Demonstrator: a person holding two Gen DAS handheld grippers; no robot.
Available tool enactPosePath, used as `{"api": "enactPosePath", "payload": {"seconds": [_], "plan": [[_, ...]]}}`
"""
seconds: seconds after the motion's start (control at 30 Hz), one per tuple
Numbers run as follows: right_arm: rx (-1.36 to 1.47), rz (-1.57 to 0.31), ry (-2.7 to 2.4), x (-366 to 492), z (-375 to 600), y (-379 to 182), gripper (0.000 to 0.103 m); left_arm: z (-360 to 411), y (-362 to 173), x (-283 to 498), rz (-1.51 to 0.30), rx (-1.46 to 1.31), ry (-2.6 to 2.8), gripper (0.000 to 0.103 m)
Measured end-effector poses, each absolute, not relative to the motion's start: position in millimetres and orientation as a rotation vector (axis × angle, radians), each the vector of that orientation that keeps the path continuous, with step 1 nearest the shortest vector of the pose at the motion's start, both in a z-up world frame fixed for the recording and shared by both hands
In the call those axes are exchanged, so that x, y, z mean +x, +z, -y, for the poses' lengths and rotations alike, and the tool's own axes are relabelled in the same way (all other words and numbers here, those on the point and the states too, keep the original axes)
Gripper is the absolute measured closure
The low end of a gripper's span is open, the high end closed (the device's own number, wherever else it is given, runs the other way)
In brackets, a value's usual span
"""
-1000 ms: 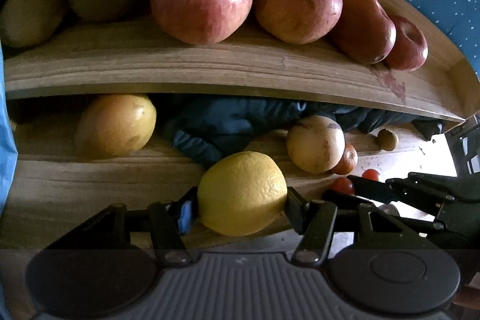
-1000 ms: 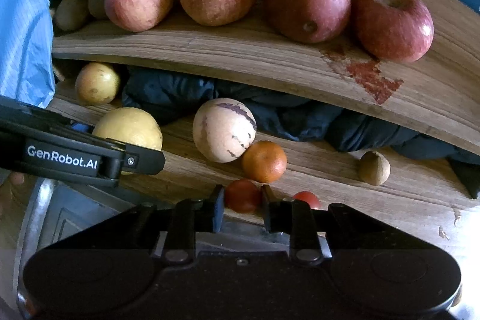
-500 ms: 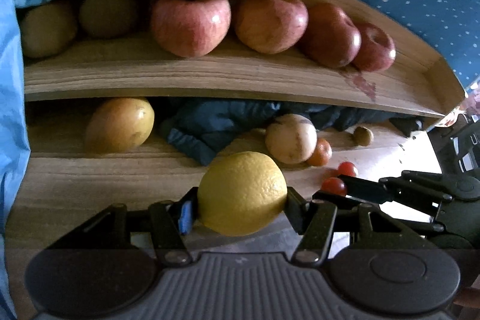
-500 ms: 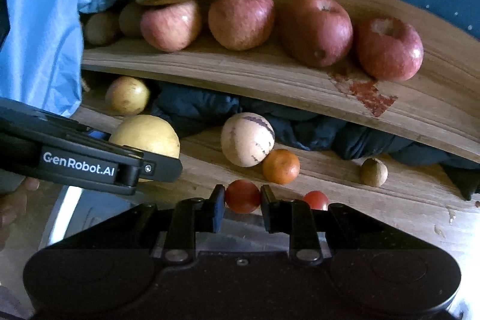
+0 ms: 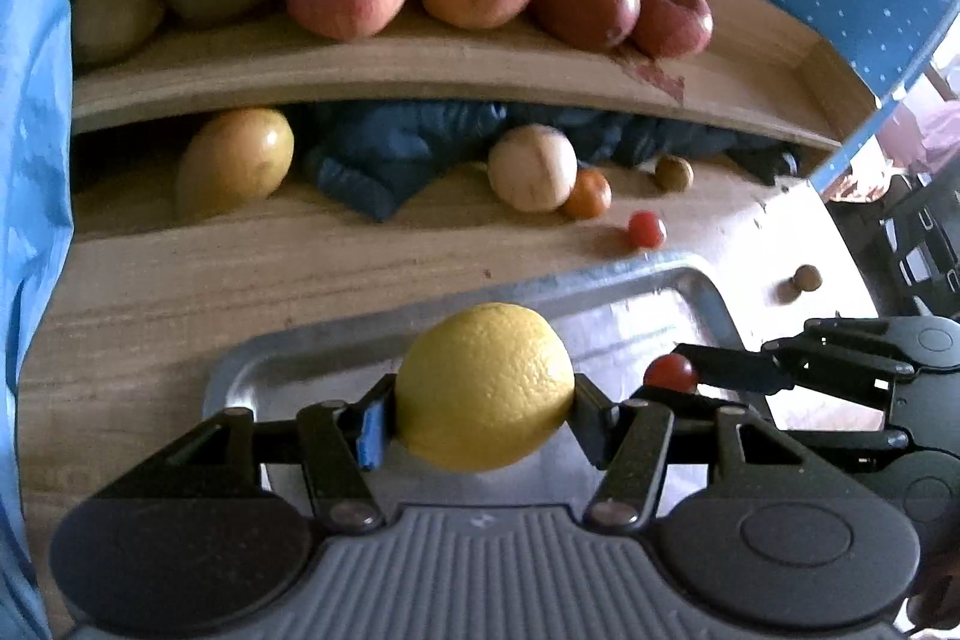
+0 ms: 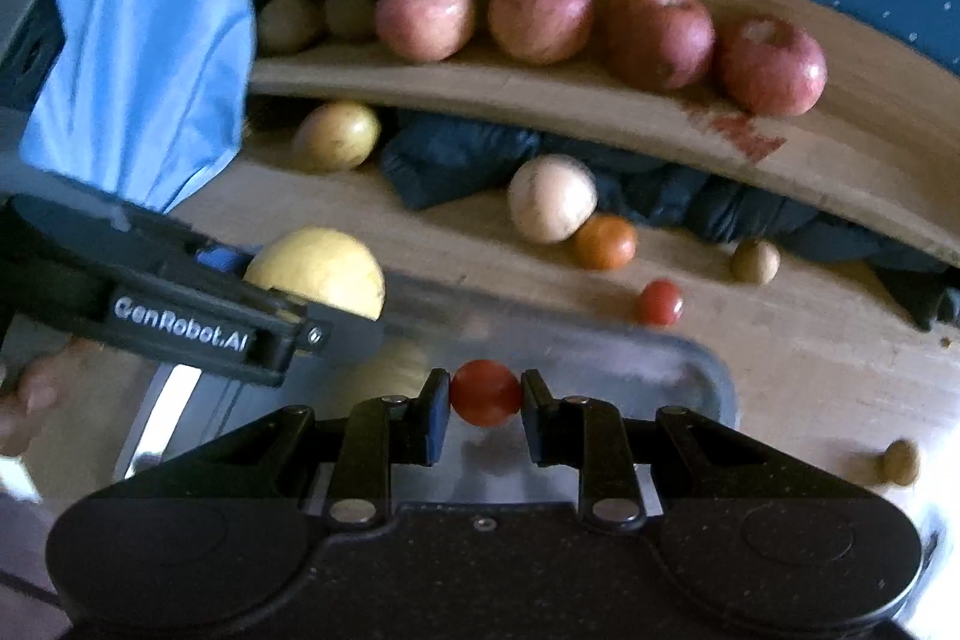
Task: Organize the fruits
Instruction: 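Carry the cherry tomato and lemon over the tray with both tools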
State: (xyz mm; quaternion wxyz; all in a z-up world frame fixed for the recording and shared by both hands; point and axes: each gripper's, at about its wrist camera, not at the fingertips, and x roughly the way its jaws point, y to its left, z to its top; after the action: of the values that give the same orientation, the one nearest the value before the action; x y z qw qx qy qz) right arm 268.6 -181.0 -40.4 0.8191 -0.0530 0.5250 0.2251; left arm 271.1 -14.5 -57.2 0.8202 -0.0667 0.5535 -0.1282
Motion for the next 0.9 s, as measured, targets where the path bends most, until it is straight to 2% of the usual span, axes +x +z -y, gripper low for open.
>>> {"api": "enactPosePath", "payload": {"seconds": [0.9], "plan": [[-0.207, -1.227, 0.619, 209, 181, -48, 0.076, 2, -68, 224, -1.259, -0.032, -0.386, 0.040]]}}
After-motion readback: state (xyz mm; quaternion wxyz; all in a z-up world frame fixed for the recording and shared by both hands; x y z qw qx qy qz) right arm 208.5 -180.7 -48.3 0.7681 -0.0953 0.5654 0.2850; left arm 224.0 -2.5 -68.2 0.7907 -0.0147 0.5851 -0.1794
